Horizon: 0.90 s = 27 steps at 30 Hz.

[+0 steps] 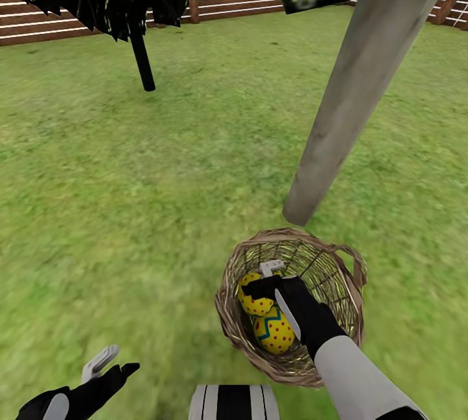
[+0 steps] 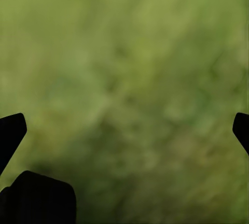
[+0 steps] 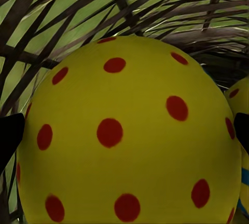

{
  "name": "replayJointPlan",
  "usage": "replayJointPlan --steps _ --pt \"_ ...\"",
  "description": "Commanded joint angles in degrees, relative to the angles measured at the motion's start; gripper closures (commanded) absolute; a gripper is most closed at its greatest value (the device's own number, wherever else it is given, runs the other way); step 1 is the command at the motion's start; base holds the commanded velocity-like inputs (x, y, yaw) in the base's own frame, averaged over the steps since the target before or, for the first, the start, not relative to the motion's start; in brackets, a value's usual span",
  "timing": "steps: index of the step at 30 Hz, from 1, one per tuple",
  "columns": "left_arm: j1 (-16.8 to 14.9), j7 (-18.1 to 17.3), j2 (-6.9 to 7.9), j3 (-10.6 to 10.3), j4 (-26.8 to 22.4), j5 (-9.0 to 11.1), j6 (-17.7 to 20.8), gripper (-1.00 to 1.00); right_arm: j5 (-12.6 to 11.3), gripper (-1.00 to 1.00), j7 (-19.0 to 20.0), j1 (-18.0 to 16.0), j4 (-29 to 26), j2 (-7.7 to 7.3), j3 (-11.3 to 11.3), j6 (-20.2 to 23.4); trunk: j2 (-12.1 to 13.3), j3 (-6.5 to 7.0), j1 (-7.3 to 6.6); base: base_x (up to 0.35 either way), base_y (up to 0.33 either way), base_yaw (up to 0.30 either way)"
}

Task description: Take the three Easter eggs out of the wicker basket on the lawn in the garden, then place them on the lawn next to a single tree (choose any tree) so that all three eggs are next to the same tree and none are left in the basket.

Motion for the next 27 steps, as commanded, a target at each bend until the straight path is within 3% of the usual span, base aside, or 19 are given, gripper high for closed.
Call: replayJointPlan --steps 1,27 --pt "-0.04 -0.36 -0.02 0.13 -0.04 -0.22 0.31 -1.0 0.14 1.0 0.1 0.01 0.51 -0.02 0.02 0.27 -0.01 -0.04 0.0 0.0 0.0 0.0" --pt "0.07 -0.31 0.06 0.41 0.69 -0.26 0.22 -1.0 0.14 1.0 0.19 0.01 0.51 -0.02 0.02 0.36 0.02 0.4 -0.05 0.0 0.0 0.0"
